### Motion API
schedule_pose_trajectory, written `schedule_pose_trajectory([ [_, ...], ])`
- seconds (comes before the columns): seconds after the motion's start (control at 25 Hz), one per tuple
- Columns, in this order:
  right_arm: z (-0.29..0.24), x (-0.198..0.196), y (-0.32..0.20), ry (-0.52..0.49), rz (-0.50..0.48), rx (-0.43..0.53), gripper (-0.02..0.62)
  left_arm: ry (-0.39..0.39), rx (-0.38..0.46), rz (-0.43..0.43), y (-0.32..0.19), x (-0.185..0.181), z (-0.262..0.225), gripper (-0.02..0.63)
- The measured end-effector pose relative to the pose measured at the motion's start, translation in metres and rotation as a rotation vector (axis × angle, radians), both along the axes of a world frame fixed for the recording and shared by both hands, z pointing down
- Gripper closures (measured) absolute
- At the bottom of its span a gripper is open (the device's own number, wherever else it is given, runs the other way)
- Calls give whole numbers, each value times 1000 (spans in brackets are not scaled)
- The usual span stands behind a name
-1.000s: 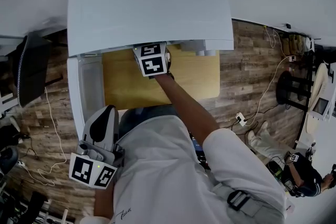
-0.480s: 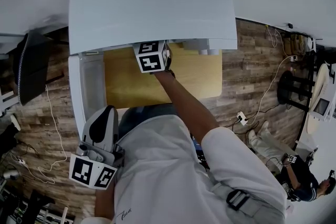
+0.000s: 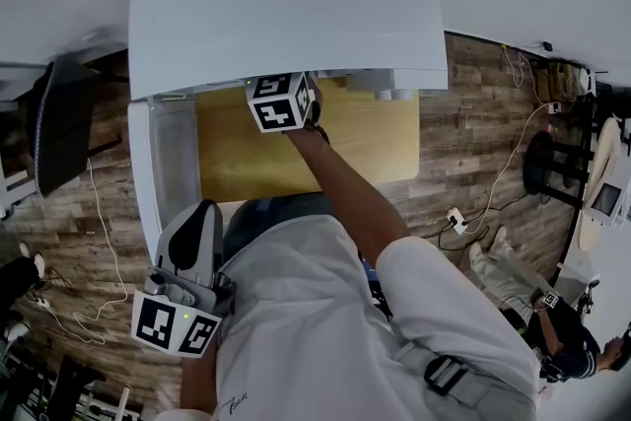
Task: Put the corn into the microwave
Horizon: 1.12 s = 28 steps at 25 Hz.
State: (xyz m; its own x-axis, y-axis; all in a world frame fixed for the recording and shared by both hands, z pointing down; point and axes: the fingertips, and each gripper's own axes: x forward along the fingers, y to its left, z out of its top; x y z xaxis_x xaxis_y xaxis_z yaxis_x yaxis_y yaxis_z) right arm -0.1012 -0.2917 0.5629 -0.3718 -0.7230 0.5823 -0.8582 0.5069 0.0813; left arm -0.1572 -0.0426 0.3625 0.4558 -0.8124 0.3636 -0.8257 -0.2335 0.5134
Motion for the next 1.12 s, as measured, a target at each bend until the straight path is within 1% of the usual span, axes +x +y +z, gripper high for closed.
schedule_pose_trajectory([
  [0.48, 4, -2, 0, 60, -17, 24, 331, 1, 3, 2, 3, 0, -2, 617],
  [0.76, 6, -2, 0, 44, -16, 6, 331, -1, 7, 4, 4, 0, -2, 617],
  [0.88, 5, -1, -1, 31, -15, -1, 316, 0, 10, 6, 5, 0, -3, 617],
  [1.12, 1, 1, 0, 10, -12, 7, 306, -10, 15, 11, 7, 2, -3, 617],
])
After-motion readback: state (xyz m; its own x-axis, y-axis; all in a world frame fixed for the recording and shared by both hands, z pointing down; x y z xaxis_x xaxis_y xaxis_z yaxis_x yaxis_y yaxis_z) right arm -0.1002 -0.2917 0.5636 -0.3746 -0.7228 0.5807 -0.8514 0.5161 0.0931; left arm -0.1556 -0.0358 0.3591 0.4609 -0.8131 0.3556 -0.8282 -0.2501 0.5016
